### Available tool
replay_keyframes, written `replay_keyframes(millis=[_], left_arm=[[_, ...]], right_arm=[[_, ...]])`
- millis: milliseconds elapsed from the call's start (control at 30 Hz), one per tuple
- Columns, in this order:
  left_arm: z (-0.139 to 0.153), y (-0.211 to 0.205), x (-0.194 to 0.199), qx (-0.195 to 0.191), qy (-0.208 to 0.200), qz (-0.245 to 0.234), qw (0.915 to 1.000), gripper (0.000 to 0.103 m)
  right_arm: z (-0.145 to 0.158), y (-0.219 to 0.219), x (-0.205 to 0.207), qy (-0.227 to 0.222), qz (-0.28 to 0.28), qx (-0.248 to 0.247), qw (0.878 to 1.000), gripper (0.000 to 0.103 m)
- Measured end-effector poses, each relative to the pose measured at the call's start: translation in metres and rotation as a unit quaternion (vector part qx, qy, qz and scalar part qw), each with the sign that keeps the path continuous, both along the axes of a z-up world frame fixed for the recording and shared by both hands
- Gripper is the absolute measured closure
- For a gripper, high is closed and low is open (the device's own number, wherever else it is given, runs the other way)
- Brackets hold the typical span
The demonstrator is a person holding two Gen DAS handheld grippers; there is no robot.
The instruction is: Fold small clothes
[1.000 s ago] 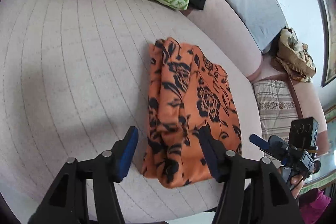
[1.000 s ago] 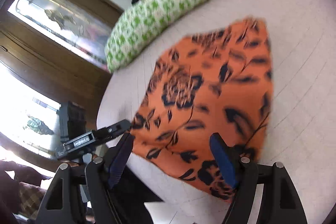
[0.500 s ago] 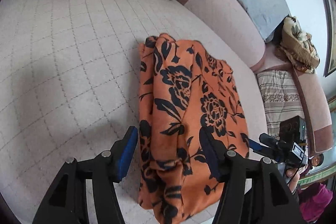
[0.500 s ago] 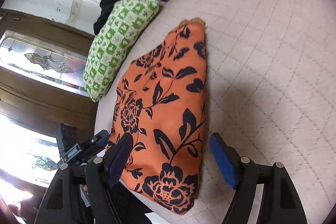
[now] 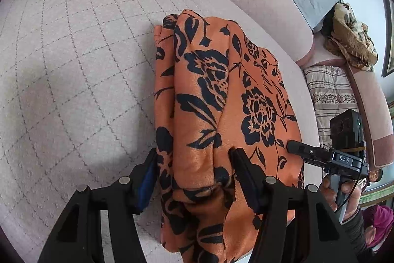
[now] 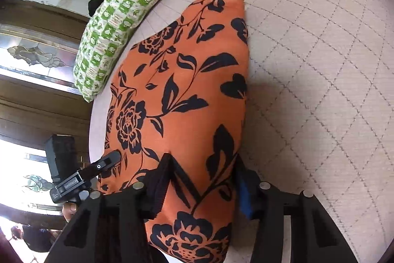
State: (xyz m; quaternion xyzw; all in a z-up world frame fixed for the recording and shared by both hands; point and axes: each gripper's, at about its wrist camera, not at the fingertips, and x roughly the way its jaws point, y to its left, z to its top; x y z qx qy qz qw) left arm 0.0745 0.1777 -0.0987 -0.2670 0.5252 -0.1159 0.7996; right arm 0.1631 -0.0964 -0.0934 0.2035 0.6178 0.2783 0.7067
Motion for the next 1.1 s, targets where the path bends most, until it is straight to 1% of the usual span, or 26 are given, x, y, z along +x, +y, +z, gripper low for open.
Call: replay_keyframes(millis=[33,167,233,300,367,400,433,467,533,600,667,833,933,1033,1100], left_arm=[[0.001,0.0,-0.001,-0.001,0.0,0.0,1.0,0.042],[0.004,0.002,-0.003,-0.001,-0.003,0.001,1.0,0.041],[0.002,0.004,-0.002,0.001,0.0,0.007,1.0,0.041],[0.001,0.001,-0.001,0.011,-0.002,0.0,0.9999,0.042],[0.003,-0.004,0.0,0.017,-0.006,-0.01,0.9998,0.053],[0.003,-0.005,0.0,0.02,-0.006,-0.013,0.9997,0.057],[0.002,-0.005,0.0,0.018,-0.005,-0.011,0.9998,0.061],[0.001,-0.004,0.001,0.016,-0.004,-0.008,0.9998,0.063],[0.004,-0.003,0.0,0.017,-0.007,-0.004,0.9998,0.07],[0.011,-0.003,-0.003,0.023,-0.021,-0.004,0.9995,0.074],[0.016,-0.004,-0.005,0.024,-0.03,-0.002,0.9993,0.075],[0.032,-0.012,0.001,0.012,-0.058,-0.015,0.9981,0.078],[0.049,-0.029,0.015,0.013,-0.08,-0.029,0.9963,0.079],[0.07,-0.052,0.04,0.013,-0.11,-0.047,0.9927,0.079],[0.078,-0.069,0.056,0.019,-0.122,-0.057,0.9907,0.079]], right_arm=[[0.0,-0.001,0.0,0.003,-0.008,0.003,1.0,0.05],[0.002,-0.012,-0.005,0.0,-0.036,0.017,0.999,0.049],[0.0,-0.012,-0.006,0.0,-0.036,0.017,0.999,0.049],[-0.004,-0.006,-0.005,0.004,-0.031,0.018,0.999,0.048],[-0.002,-0.001,-0.006,-0.008,-0.021,0.002,1.0,0.052],[0.001,0.002,-0.007,-0.016,-0.012,-0.009,1.0,0.06],[0.004,0.005,-0.008,-0.023,-0.005,-0.018,1.0,0.064],[0.007,0.006,-0.009,-0.028,0.0,-0.024,0.999,0.065],[0.012,0.01,-0.011,-0.04,0.009,-0.037,0.998,0.069],[0.019,0.014,-0.014,-0.058,0.017,-0.048,0.997,0.071],[0.028,0.015,-0.017,-0.073,0.024,-0.051,0.996,0.072],[0.053,0.007,-0.02,-0.108,0.033,-0.048,0.992,0.073],[0.069,-0.007,-0.015,-0.13,0.028,-0.047,0.99,0.074],[0.085,-0.029,-0.002,-0.149,0.016,-0.05,0.987,0.074],[0.093,-0.045,0.008,-0.161,0.004,-0.052,0.986,0.074]])
